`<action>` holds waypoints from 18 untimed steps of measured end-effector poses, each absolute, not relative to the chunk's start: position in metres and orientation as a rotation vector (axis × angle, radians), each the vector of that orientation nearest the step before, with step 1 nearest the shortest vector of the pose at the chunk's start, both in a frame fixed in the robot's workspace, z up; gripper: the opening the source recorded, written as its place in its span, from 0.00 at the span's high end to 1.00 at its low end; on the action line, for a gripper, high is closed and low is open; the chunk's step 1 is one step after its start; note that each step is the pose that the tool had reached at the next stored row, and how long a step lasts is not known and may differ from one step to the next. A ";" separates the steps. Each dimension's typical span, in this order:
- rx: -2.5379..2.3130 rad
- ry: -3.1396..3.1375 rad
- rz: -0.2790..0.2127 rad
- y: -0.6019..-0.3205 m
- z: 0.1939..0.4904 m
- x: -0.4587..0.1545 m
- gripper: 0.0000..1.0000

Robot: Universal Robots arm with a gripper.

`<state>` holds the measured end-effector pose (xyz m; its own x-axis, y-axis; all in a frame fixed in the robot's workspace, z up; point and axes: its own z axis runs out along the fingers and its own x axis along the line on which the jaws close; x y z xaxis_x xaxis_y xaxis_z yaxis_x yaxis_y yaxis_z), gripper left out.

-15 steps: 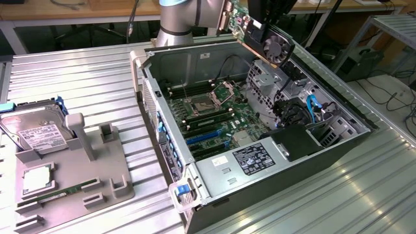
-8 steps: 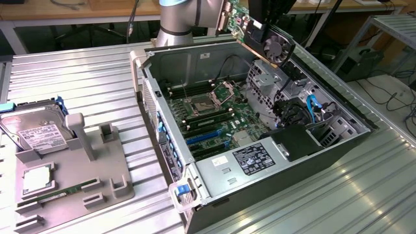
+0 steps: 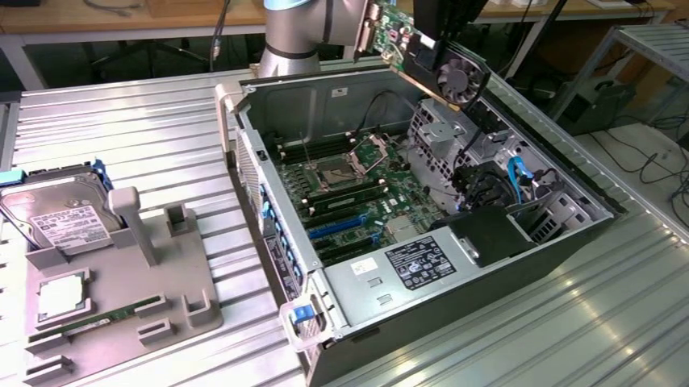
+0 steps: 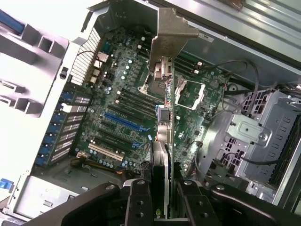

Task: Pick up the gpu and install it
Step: 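Insert the gpu into the slot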

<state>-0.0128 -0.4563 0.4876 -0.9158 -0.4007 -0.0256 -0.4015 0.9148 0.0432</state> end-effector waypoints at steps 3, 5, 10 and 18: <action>-0.694 3.047 0.075 -0.456 0.488 -0.013 0.73; -0.738 3.038 0.075 -0.456 0.488 -0.013 0.73; -0.857 3.008 0.076 -0.456 0.488 -0.013 0.73; -1.003 2.965 0.077 -0.456 0.488 -0.013 0.73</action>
